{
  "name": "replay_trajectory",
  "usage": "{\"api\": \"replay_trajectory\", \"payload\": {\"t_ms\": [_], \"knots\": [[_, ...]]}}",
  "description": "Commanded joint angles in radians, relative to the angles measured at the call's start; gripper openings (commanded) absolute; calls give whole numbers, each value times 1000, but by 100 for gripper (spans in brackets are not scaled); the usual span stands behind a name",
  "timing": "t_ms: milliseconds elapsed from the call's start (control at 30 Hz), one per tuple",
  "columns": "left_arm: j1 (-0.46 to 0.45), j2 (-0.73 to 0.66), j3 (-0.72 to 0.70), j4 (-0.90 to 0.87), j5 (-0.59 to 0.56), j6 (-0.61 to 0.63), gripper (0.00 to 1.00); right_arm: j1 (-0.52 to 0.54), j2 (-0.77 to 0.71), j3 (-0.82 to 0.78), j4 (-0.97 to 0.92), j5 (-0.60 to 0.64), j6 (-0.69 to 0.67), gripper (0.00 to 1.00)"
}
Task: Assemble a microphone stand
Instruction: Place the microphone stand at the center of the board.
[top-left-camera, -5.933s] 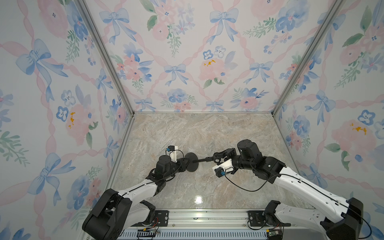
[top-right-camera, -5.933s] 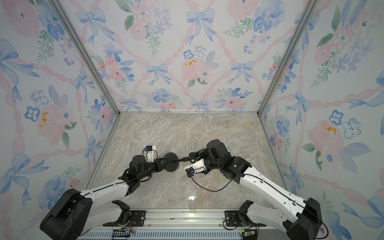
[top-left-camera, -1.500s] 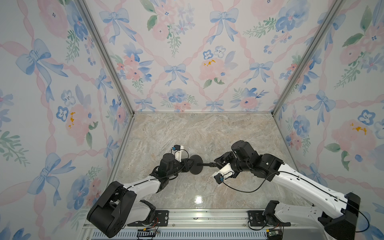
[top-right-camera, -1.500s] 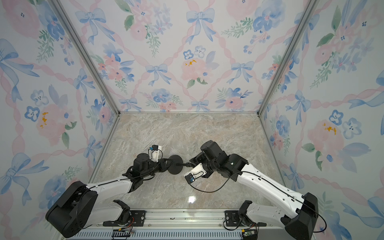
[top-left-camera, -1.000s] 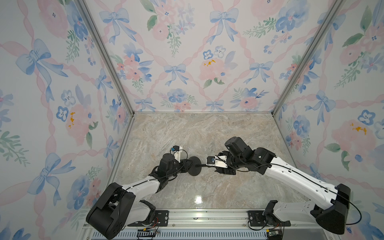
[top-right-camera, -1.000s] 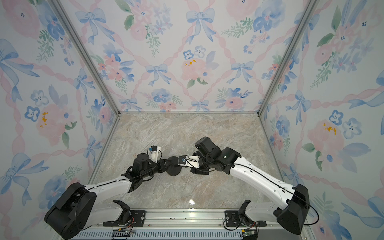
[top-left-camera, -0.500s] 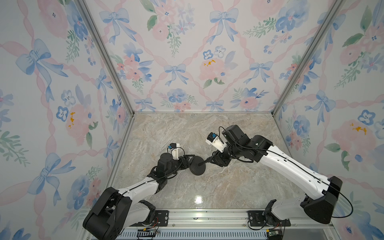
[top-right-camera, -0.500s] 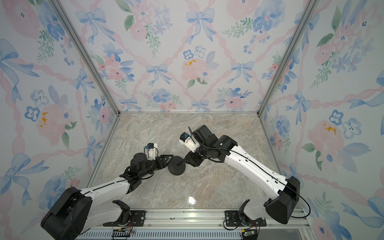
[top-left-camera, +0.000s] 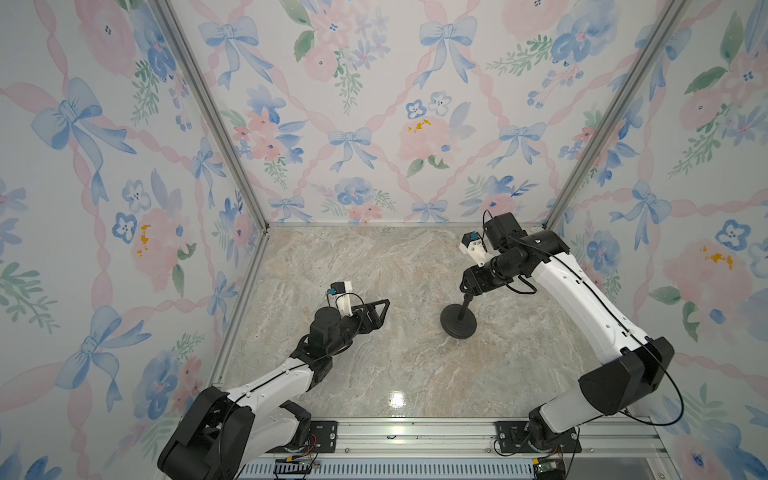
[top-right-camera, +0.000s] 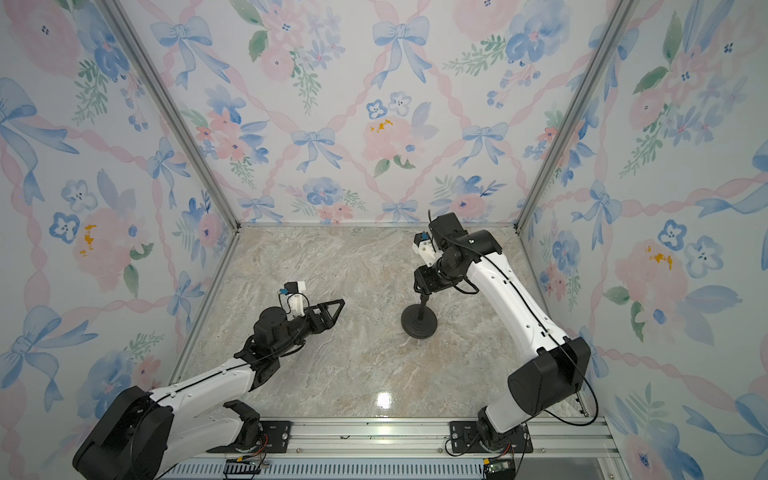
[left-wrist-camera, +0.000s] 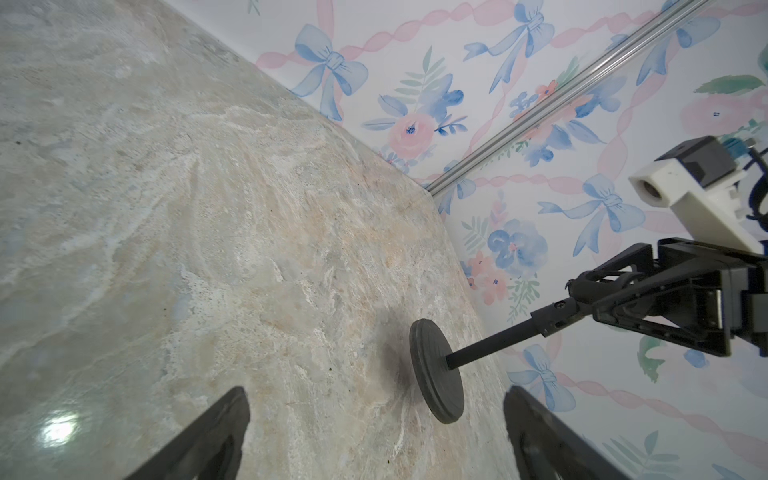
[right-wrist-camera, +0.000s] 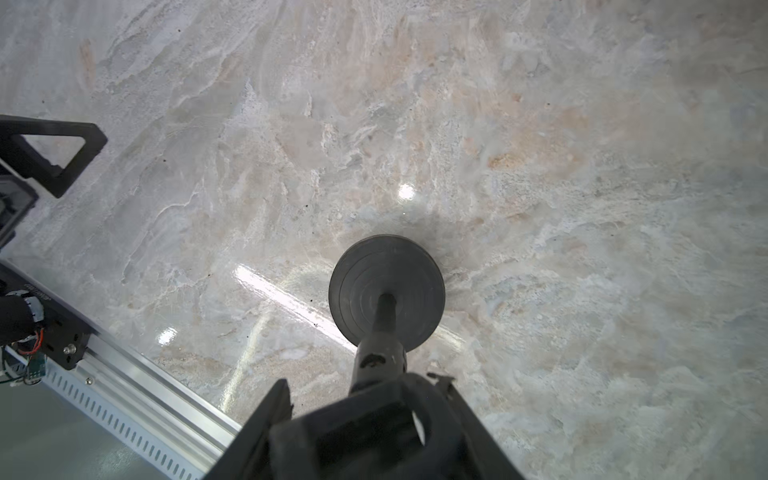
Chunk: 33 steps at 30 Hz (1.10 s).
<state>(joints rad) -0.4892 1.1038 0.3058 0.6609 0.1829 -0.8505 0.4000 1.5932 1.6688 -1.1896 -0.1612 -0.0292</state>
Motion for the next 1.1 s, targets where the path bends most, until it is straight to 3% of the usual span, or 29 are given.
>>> {"api": "replay_trajectory", "payload": {"t_ms": [0, 233, 400, 467, 567, 600, 833, 967, 1000, 1067], "knots": [[6, -47, -39, -27, -140, 71, 98, -19, 83, 57, -63, 46, -7, 25], [3, -166, -57, -137, -372, 179, 98, -9, 110, 28, -9, 58, 2, 28], [3, -215, -71, -148, -412, 215, 98, 4, 67, -36, 43, 67, 11, 33], [1, -223, -70, -156, -418, 218, 98, 4, 15, -63, 65, 73, 16, 46], [0, -232, -65, -172, -442, 229, 98, 7, -41, -114, 110, 69, 16, 74], [1, -235, -63, -179, -451, 237, 98, 9, -62, -129, 125, 67, 13, 98], [-12, -289, -47, -227, -569, 324, 98, -2, -253, -232, 304, 70, 31, 99], [-16, -368, -68, -224, -653, 423, 98, -40, -494, -489, 668, 83, 120, 99], [-16, -383, -73, -224, -673, 438, 98, -46, -555, -569, 776, 49, 166, 99], [-14, -414, -83, -224, -684, 444, 98, -118, -663, -753, 1048, -238, 233, 99]]}}
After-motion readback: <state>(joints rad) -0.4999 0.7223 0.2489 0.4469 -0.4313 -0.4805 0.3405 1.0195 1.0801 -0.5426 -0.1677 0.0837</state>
